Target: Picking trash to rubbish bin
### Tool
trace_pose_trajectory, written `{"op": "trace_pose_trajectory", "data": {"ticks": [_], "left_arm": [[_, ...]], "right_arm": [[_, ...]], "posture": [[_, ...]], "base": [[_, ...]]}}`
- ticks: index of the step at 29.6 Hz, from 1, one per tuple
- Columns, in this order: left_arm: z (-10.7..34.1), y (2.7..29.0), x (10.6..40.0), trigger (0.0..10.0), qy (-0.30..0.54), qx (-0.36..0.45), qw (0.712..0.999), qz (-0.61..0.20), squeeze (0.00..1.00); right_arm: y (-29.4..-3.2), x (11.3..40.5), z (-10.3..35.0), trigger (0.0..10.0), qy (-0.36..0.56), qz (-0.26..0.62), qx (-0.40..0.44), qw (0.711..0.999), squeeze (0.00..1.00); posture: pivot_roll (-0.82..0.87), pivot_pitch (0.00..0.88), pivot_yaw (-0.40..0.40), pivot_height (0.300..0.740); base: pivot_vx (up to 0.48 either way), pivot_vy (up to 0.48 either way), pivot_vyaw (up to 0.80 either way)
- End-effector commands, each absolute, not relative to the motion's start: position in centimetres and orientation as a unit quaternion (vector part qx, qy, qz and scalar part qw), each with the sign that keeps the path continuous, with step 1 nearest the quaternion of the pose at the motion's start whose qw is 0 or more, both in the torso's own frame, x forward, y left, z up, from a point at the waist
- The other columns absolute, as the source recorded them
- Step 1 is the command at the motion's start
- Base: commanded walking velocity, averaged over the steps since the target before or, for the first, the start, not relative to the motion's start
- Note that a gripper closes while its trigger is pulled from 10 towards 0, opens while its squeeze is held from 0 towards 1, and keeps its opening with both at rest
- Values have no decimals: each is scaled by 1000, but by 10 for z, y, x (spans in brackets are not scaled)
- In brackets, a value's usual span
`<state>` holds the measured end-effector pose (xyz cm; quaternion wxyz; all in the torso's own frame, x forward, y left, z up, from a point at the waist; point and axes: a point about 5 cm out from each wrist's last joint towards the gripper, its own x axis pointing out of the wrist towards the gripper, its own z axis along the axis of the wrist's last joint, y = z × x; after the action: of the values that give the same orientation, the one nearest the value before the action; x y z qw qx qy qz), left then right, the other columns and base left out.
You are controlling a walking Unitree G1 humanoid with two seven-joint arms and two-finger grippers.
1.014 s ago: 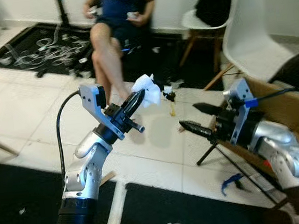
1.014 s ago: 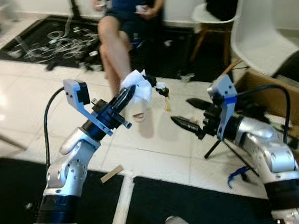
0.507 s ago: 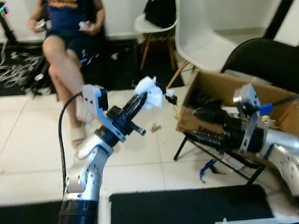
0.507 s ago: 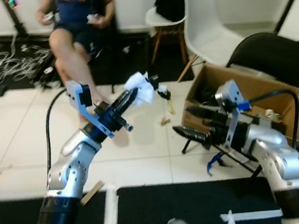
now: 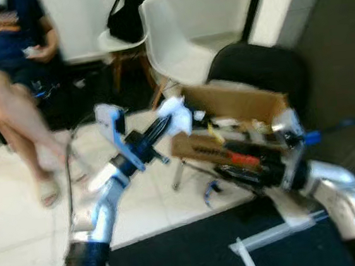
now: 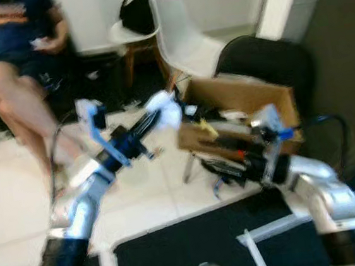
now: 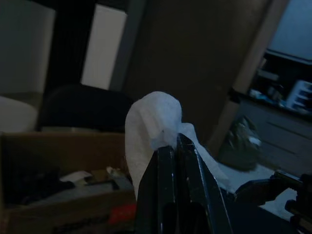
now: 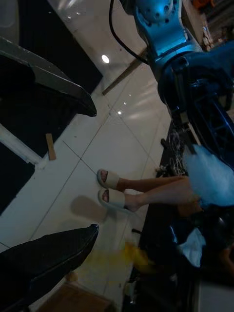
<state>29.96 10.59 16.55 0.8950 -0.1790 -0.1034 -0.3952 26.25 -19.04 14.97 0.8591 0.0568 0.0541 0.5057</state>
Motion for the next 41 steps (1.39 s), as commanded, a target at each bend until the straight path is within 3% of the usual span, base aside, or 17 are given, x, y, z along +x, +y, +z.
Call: {"op": "trace_pose_trajectory", "data": {"ticks": [1,7,12,41], "left_arm": [[162,106,299,10000,-97,-184,895,-396,0],[162,107,299,10000,-98,-185,895,-394,0],[163,107,299,10000,-103,-184,894,-396,0],[163,107,298,10000,-107,-185,892,-399,0]], "right_arm": [[-191,261,151,10000,55,508,59,857,0],[-191,262,151,10000,54,508,57,858,0],[-192,264,153,10000,43,499,47,864,0],[-195,268,153,10000,41,481,47,875,0]], "posture": [[-83,0,-14,740],[-83,0,-15,740],[-83,0,-15,740],[-82,0,-16,740]], "base": [[0,0,-781],[0,0,-784],[0,0,0],[325,0,0]]}}
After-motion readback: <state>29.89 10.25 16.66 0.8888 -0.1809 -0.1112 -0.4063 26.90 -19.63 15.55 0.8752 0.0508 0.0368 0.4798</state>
